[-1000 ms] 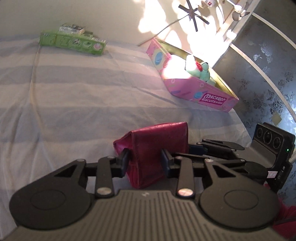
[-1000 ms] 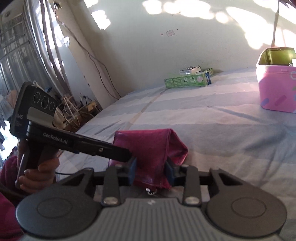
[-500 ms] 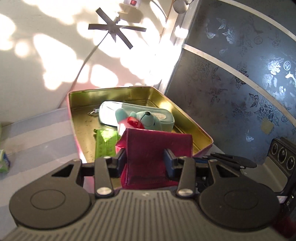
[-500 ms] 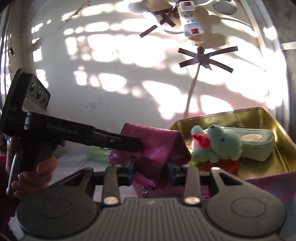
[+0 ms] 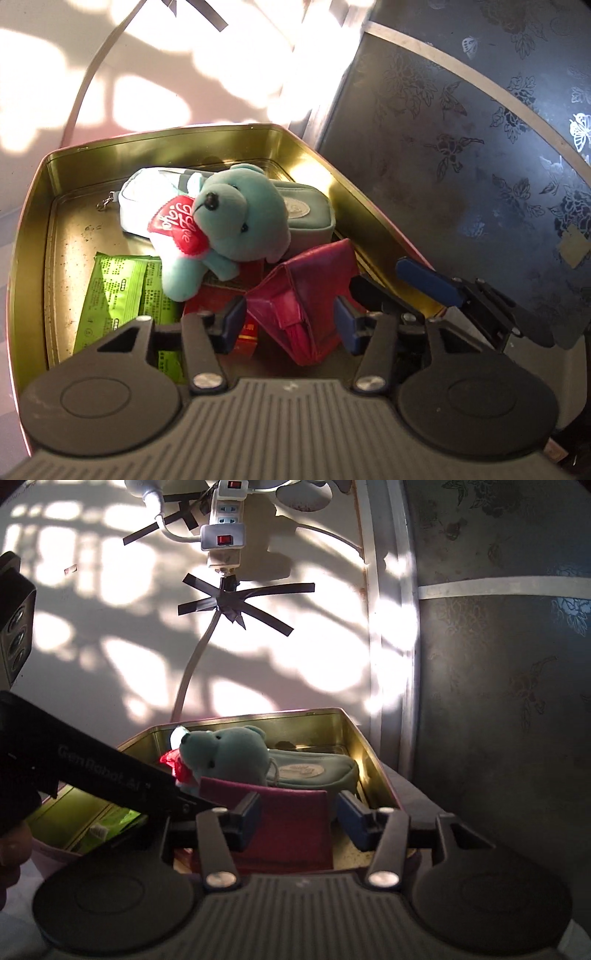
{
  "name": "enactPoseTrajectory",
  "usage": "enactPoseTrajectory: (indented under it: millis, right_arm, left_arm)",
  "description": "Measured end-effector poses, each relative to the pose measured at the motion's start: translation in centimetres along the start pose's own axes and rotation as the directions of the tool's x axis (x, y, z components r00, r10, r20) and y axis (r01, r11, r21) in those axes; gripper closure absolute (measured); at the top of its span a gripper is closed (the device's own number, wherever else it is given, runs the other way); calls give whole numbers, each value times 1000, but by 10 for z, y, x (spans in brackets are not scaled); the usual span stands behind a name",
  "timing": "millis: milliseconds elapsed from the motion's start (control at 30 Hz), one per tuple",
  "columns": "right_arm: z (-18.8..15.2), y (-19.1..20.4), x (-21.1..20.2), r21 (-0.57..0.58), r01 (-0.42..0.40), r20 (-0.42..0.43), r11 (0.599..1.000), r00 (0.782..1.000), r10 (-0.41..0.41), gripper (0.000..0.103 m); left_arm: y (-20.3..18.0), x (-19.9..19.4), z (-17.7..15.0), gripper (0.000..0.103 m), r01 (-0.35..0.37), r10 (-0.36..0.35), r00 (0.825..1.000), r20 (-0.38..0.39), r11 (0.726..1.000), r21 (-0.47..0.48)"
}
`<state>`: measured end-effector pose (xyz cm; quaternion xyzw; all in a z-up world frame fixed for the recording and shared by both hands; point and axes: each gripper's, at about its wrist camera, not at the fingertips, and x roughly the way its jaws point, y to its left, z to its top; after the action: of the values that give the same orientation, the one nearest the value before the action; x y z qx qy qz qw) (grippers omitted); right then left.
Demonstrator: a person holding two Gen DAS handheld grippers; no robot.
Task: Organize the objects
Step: 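Carry the pink purse with the right gripper, lower it into the tin, open, then move the right gripper to the long green toothpaste box and grasp its end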
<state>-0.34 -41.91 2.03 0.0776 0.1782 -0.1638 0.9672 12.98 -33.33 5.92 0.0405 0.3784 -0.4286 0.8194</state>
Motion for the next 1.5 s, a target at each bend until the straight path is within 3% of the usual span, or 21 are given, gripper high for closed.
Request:
enactPoseTrajectory:
  millis: [200, 367, 467, 533, 600, 667, 767, 867, 933, 1033, 1100, 1167, 1267, 1300, 1367, 1467, 1500]
  right_arm:
    - [-6, 6, -46, 115, -56, 122, 992, 992, 41, 47]
    - [-18, 32, -82, 159, -155, 141, 975, 981, 133, 42]
    - [-34, 53, -93, 149, -207, 86, 967, 977, 196, 40]
    - [-45, 71, -95, 137, -245, 13, 960, 969, 246, 40]
    - [-58, 93, -91, 113, -288, -65, 951, 953, 296, 40]
    - [-67, 118, -85, 80, -329, -147, 941, 930, 337, 40]
    - [-69, 153, -76, 37, -395, -235, 918, 889, 392, 40]
    - [-69, 190, -65, 27, -485, -313, 874, 826, 468, 40]
    - [-69, 217, -51, 18, -527, -367, 850, 787, 496, 40]
    - [-67, 256, -29, -28, -573, -414, 819, 752, 512, 40]
    - [-61, 279, -12, -76, -583, -409, 809, 759, 507, 40]
    - [-50, 303, 13, -138, -559, -374, 817, 794, 480, 36]
    - [-29, 336, 56, -193, -516, -311, 835, 839, 447, 22]
    - [-24, 347, 70, -207, -511, -301, 834, 845, 443, 11]
    - [-16, 364, 104, -228, -510, -311, 829, 845, 435, 5]
    - [-19, 383, 137, -260, -500, -355, 826, 845, 400, 5]
    - [-21, 386, 143, -268, -501, -367, 823, 843, 393, 12]
  left_arm:
    - [4, -70, -27, 45, -77, 67, 990, 123, 994, 77]
    - [33, -116, -77, 45, -142, 136, 982, 128, 989, 37]
    - [59, -124, -111, 45, -237, 238, 967, 88, 971, -21]
    - [84, -129, -136, 45, -319, 321, 946, 41, 946, -59]
    - [111, -137, -158, 45, -367, 369, 929, -4, 923, -119]
    - [132, -153, -174, 44, -395, 402, 915, 18, 906, -153]
    - [158, -176, -188, 44, -469, 480, 877, 26, 865, -177]
    - [193, -199, -196, 44, -531, 549, 835, 23, 816, -228]
    - [223, -214, -202, 45, -596, 622, 783, 17, 758, -265]
    - [263, -238, -209, 44, -655, 703, 711, 7, 666, -358]
    - [281, -247, -218, 41, -642, 723, 690, 47, 640, -422]
    - [287, -254, -219, 40, -602, 706, 705, 71, 648, -466]
    - [281, -247, -216, 40, -622, 707, 704, 68, 660, -422]
    - [279, -245, -216, 40, -622, 703, 707, 74, 668, -407]
    - [280, -245, -216, 40, -616, 696, 714, 76, 675, -406]
    - [285, -249, -217, 37, -582, 676, 732, 85, 685, -439]
    - [287, -250, -217, 37, -573, 672, 735, 88, 686, -448]
